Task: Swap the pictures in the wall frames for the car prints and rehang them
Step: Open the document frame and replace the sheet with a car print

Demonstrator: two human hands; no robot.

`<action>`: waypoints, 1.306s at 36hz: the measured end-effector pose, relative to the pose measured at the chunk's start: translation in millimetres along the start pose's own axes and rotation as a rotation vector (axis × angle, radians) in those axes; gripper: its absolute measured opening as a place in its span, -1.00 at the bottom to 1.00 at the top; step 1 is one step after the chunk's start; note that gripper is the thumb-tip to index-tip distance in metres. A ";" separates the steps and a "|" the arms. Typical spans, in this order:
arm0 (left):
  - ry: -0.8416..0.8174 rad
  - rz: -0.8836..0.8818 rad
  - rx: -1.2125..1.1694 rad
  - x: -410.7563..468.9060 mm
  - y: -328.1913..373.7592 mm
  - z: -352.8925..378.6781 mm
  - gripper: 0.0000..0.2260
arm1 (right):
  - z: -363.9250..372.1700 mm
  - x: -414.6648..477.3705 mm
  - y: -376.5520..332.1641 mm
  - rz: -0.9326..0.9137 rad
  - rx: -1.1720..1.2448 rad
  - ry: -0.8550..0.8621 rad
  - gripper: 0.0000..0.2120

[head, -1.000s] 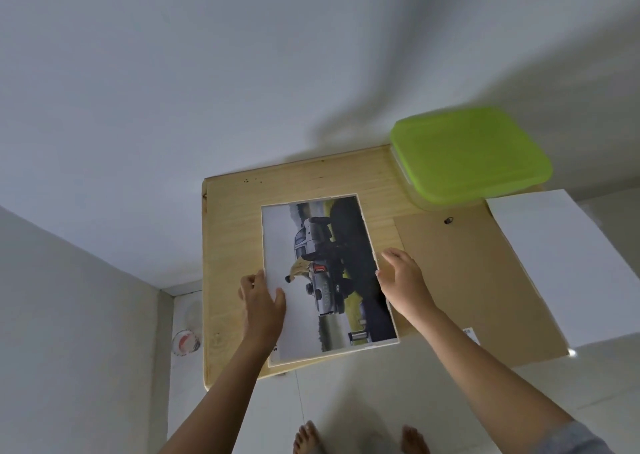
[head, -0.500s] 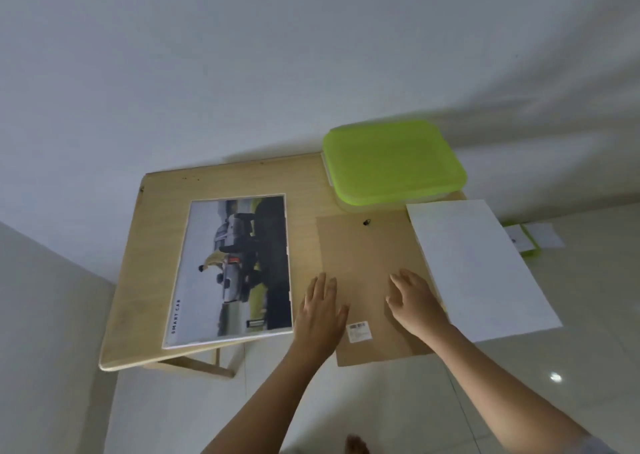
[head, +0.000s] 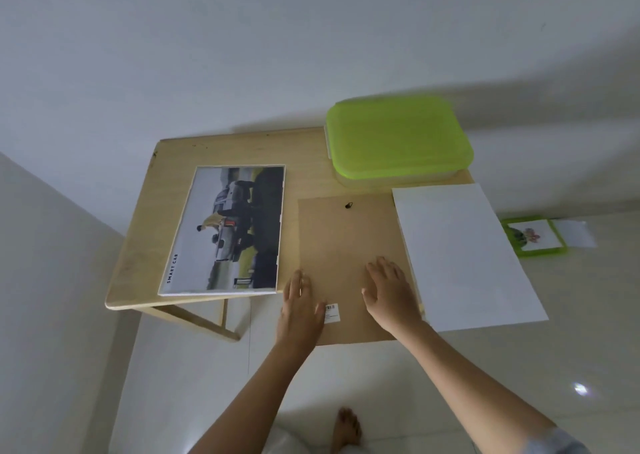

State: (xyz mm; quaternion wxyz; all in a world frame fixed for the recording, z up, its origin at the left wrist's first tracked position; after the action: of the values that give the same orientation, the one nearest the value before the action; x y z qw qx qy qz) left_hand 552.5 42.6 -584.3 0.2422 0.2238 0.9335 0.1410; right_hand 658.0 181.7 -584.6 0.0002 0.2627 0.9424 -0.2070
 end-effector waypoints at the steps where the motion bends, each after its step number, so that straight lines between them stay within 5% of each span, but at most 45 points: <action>1: 0.025 -0.026 -0.025 -3.6 -0.5 -1.3 -0.49 | -1.6 0.8 1.8 -0.002 0.031 0.005 -0.51; 5: 0.053 -0.150 -0.170 -12.8 -1.5 -0.6 -0.59 | -11.7 1.3 15.4 0.048 0.107 0.069 -0.54; 11: -0.090 -0.267 -0.486 -18.2 -2.4 9.1 -0.47 | -20.1 -4.2 46.3 0.180 0.068 0.125 -0.55; 21: -0.261 -0.277 -0.751 -3.3 -9.6 12.2 -0.31 | -21.5 -2.1 67.8 0.158 0.069 0.077 -0.52; 37: -0.227 -0.216 -1.067 -5.2 -26.5 -18.4 -0.49 | -20.4 -0.4 71.6 0.163 0.126 0.035 -0.51; 47: -0.145 -0.179 -1.104 -15.2 -49.3 -39.4 -0.44 | -40.5 3.3 5.6 0.185 0.611 0.368 -0.60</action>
State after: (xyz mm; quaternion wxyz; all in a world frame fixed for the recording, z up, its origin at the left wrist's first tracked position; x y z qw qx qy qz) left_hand 526.9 -13.3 -563.5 0.3977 -0.0070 0.7177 0.5715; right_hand 662.3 203.5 -550.1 -0.2289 0.3675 0.7937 -0.4274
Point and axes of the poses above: each hand's wrist, its own x-axis towards the middle knuckle, its own z-axis out of the palm, y = z × x, the point moved 3 cm from there along x, towards the middle knuckle, and after that the axes turned 13 degrees about -z, right-handed, at the moved point
